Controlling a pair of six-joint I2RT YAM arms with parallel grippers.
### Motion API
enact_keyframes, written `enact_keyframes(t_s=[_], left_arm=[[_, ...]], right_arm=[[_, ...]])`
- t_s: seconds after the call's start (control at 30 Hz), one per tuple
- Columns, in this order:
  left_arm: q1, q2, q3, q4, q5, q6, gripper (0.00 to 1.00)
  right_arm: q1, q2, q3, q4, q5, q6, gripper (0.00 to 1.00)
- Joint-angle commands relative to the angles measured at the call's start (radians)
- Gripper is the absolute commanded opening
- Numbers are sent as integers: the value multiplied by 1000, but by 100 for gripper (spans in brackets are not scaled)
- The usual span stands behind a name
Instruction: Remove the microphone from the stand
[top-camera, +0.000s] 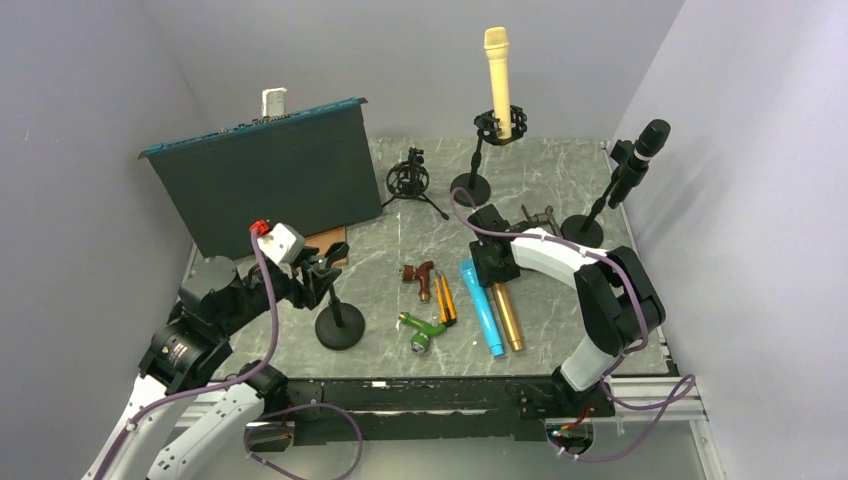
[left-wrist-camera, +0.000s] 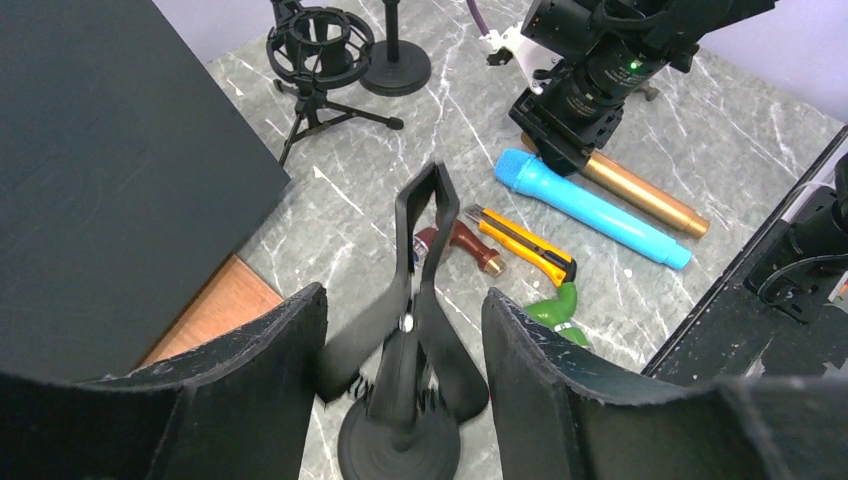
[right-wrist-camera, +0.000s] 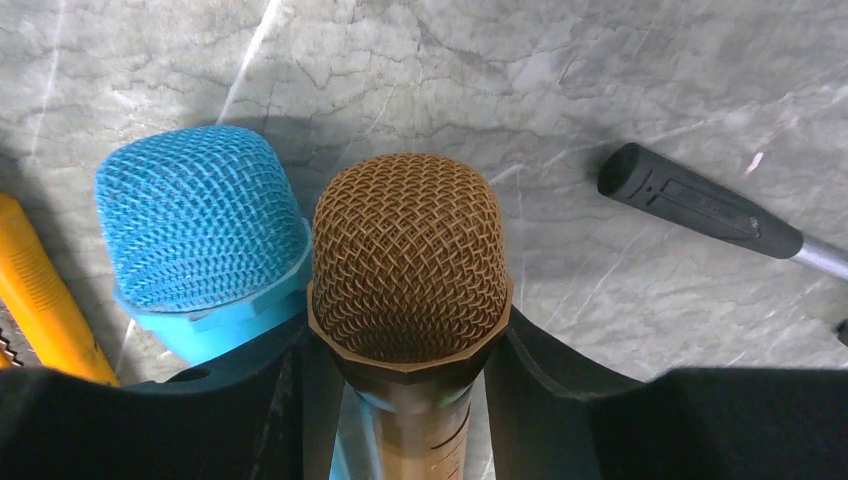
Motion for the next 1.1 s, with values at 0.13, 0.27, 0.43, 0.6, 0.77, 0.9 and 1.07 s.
enact_keyframes(t_s=[0.13, 0.27, 0.43, 0.6, 0.77, 0.9, 1.07], left_arm=[[0, 27, 110, -59, -9, -43, 63], [1, 50, 190, -96, -6, -55, 63], [-1, 92, 270, -161, -8, -57, 57], [1, 109, 284, -195, -52, -36, 56], [0, 140, 278, -205, -42, -21, 54], [1, 158, 252, -198, -37, -13, 46], [0, 183, 235, -216, -48, -3, 16]], right_arm=[[-7, -3, -20, 66, -18, 6, 63], [-7, -21, -15, 64, -20, 3, 75], [-5, -66, 0, 51, -8, -8, 86], [-5, -98, 32, 29, 17, -23, 90], [-2, -146, 50, 30, 3, -39, 93], [6, -191, 60, 39, -1, -51, 94], [26, -258, 81, 62, -22, -59, 98]])
